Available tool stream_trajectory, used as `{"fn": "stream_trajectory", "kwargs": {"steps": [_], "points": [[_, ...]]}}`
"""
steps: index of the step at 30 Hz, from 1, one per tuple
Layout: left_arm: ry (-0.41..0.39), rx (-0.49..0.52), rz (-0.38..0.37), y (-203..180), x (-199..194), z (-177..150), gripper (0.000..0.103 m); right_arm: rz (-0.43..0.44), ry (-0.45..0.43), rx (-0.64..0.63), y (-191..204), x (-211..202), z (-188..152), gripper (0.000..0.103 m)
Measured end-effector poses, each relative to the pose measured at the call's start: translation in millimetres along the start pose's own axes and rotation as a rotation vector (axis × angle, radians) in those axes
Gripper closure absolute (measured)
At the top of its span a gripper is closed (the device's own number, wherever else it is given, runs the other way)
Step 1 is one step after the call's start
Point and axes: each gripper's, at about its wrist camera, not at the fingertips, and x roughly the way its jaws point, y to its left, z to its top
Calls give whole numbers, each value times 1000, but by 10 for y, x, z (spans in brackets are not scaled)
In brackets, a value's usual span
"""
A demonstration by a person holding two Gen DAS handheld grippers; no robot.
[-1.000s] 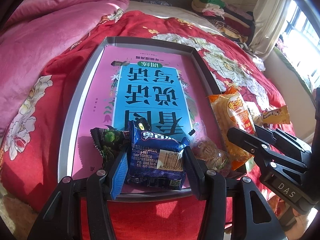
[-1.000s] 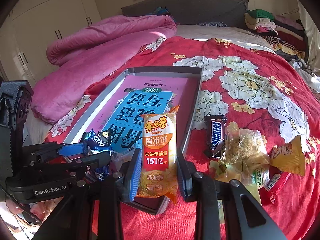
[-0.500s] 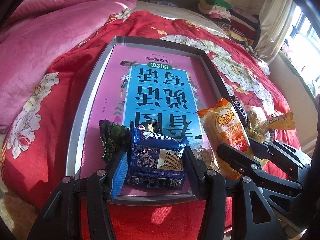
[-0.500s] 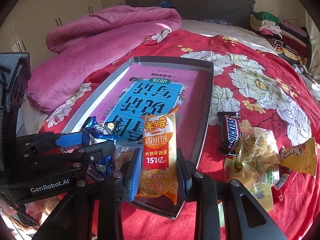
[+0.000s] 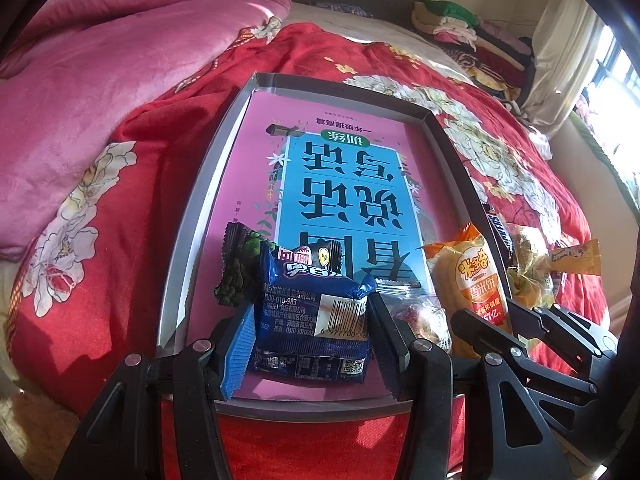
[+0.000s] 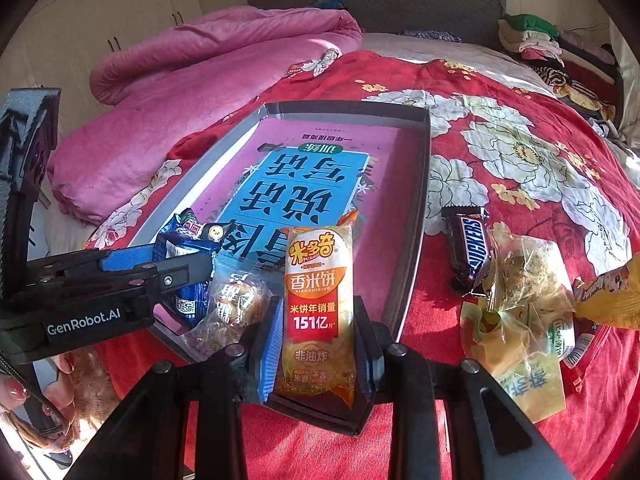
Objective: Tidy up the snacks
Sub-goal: 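Lower the biscuit pack with the left gripper while the right gripper lowers the cracker bag into the tray, then open both grippers to release the biscuit pack and cracker bag in the tray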
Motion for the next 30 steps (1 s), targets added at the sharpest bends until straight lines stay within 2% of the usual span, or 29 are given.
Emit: {"fn": "stream_trajectory", "kwargs": {"steps": [11,30], "points": [[-14,-5,-2,27,-12,14,48,1,-7,-3,-15,-29,-26,70],[-28,-7,-14,13,-50,11,48,64,-33,6,-37,-156,-50,70]]}}
